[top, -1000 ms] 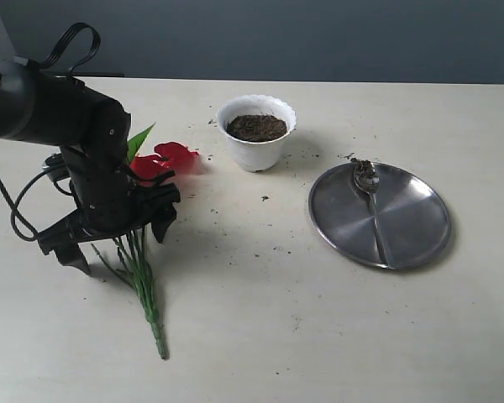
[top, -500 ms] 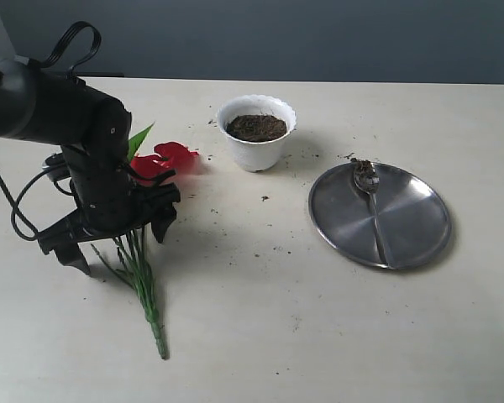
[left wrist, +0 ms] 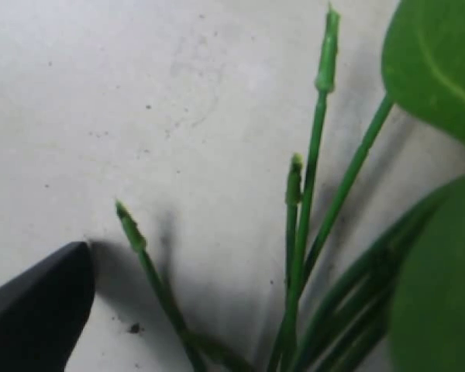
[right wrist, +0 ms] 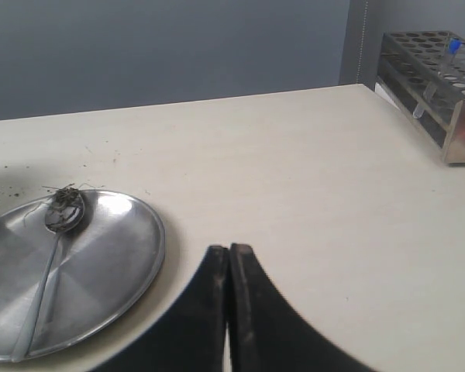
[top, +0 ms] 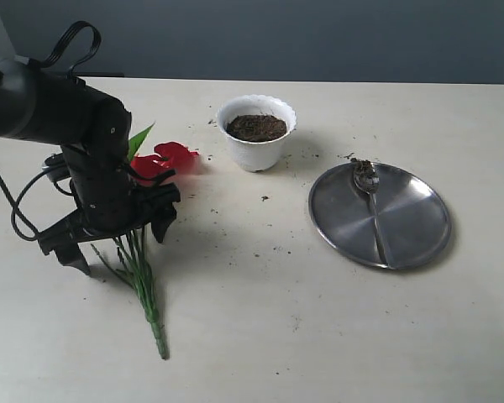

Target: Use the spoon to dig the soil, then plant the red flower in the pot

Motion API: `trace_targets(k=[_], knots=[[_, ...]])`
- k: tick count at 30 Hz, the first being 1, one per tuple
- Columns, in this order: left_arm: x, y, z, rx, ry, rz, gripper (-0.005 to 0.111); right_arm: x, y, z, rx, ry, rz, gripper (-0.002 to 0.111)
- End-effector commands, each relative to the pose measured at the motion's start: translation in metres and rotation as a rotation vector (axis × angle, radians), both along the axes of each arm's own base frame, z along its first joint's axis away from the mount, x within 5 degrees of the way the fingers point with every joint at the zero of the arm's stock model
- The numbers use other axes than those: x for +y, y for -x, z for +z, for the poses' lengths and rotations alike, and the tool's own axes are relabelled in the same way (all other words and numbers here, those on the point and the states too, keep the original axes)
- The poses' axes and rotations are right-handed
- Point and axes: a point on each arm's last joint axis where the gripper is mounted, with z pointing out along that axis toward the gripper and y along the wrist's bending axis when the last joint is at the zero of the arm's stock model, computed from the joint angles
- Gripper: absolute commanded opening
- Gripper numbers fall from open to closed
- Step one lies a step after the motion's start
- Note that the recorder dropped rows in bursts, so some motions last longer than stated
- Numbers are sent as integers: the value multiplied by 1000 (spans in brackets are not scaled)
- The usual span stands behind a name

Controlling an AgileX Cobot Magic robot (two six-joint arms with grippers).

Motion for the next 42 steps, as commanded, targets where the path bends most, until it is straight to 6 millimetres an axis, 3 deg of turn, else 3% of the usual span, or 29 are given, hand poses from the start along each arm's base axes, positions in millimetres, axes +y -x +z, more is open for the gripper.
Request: trace_targets(k=[1,26,42], knots=[[2,13,-15,131,-33,4,93,0,0,0,-6,5,-4,-1],[-3,9,-15,84,17,34,92,0,0,0,-6,5,-4,-1],[-3,9,-15,85,20,37,75,0,0,0,-6,5,-4,-1]])
